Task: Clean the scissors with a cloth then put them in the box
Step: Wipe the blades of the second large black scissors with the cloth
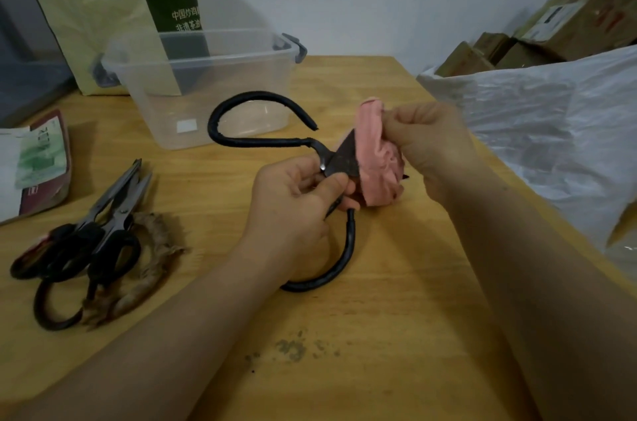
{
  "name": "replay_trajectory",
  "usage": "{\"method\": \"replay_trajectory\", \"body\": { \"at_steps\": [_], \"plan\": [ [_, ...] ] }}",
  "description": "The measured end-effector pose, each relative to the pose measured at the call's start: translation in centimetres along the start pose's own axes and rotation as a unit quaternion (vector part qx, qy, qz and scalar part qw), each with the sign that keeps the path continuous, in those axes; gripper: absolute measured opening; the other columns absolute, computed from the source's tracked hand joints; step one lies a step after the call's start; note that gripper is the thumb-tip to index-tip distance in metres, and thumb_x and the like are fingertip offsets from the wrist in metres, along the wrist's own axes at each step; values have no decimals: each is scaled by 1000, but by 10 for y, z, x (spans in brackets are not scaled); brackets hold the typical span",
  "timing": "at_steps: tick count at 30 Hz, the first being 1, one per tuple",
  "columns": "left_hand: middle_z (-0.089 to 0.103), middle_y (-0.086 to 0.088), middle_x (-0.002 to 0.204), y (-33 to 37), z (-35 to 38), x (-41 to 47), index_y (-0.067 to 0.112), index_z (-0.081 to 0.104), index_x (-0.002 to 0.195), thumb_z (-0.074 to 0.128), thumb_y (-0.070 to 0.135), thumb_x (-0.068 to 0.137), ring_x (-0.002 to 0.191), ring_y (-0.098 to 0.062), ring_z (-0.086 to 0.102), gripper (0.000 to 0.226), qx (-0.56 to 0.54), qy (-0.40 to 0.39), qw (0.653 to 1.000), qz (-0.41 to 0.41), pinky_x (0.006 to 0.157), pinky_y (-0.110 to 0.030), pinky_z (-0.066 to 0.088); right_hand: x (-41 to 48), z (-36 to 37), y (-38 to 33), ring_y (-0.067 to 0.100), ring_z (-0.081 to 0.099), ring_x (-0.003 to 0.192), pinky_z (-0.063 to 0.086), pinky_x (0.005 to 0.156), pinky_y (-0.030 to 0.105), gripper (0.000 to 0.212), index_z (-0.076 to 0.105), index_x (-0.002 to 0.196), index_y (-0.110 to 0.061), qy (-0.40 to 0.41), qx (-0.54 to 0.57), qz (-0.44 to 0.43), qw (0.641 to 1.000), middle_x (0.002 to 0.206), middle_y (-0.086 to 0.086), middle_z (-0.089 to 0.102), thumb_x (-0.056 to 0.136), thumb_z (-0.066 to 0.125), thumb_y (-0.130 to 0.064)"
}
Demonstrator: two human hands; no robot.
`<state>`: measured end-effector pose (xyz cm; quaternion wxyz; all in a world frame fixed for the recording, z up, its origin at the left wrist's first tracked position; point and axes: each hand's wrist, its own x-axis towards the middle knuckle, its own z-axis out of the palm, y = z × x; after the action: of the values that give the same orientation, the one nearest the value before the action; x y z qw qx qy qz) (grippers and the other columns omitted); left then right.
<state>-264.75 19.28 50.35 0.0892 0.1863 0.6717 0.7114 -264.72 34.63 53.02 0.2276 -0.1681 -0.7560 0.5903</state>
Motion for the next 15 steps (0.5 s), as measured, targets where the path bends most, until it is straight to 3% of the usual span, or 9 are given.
{"method": "replay_trajectory", "body": {
  "at_steps": [2, 6, 11, 15],
  "plan": [
    [64, -15, 74, 0, 2, -1, 7, 61, 78, 55, -5, 89, 60, -21, 63, 18, -5, -3, 1000, -6, 36, -9, 33, 2, -2, 2, 3, 55, 43, 47, 46, 17, 19, 69, 71, -7, 1, 4, 4, 1000, 52, -2, 63, 89, 63, -13],
    [65, -15, 75, 0, -2, 2, 4, 63, 81, 58, -3, 88, 61, -20, 61, 12, -5, 31, 999, -10, 34, -12, 32, -7, 9, 5, 14, 57, 47, 46, 46, 21, 22, 68, 76, 6, -112, -76, 3, 991, 59, 12, 65, 85, 67, -14],
    [66, -13, 72, 0, 3, -1, 6, 61, 77, 57, -4, 88, 61, -20, 64, 16, -5, -5, 1000, -22, 34, -12, 32, 5, -2, 4, 7, 53, 46, 43, 47, 17, 31, 63, 61, -10, 23, 10, -2, 1000, 53, 0, 61, 91, 62, -17],
    [67, -9, 68, -1, 0, 1, 9, 62, 76, 57, -2, 89, 57, -15, 65, 18, -7, 18, 999, -28, 34, -13, 31, -4, 5, 7, 5, 50, 36, 39, 38, 14, 27, 67, 66, -6, -102, -69, 19, 992, 47, 1, 60, 91, 57, -7]
  ]
}}
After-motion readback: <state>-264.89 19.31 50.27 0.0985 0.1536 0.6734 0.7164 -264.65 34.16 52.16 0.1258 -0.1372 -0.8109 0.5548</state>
